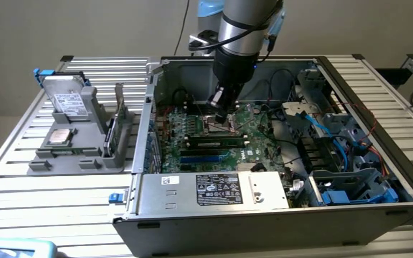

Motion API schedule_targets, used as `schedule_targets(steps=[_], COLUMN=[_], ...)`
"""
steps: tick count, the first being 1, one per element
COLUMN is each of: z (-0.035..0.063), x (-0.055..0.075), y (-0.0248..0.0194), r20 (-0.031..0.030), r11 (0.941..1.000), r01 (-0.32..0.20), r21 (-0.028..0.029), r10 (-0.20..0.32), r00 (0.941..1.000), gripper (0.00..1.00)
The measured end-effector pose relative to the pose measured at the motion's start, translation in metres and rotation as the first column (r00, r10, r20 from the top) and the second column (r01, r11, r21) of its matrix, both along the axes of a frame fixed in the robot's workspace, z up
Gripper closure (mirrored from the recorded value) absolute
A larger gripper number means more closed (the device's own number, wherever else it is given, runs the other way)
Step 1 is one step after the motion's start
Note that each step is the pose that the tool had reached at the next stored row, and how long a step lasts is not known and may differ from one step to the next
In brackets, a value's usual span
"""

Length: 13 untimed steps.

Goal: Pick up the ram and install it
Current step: 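Press down the ram until it locks into place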

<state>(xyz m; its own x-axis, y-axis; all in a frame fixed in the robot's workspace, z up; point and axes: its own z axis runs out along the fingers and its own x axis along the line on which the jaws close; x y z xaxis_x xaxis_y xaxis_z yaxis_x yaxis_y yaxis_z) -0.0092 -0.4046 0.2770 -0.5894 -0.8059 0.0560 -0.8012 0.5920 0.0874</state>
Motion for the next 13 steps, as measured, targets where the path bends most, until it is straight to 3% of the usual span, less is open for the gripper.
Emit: schedule_targets(steps=[6, 13], z=[0.0000, 0.0020], x=[0.0000, 0.0000], y=[0.0000, 0.0000], r20=[0.0000, 0.0000], r11=[0.9949, 0.9792], r01=[0.101, 0.203], r21=[-0.0001, 0.0000], r10=[-0.101, -0.203], r00=[0.9949, 0.9792], gripper=[0.89, 0.89])
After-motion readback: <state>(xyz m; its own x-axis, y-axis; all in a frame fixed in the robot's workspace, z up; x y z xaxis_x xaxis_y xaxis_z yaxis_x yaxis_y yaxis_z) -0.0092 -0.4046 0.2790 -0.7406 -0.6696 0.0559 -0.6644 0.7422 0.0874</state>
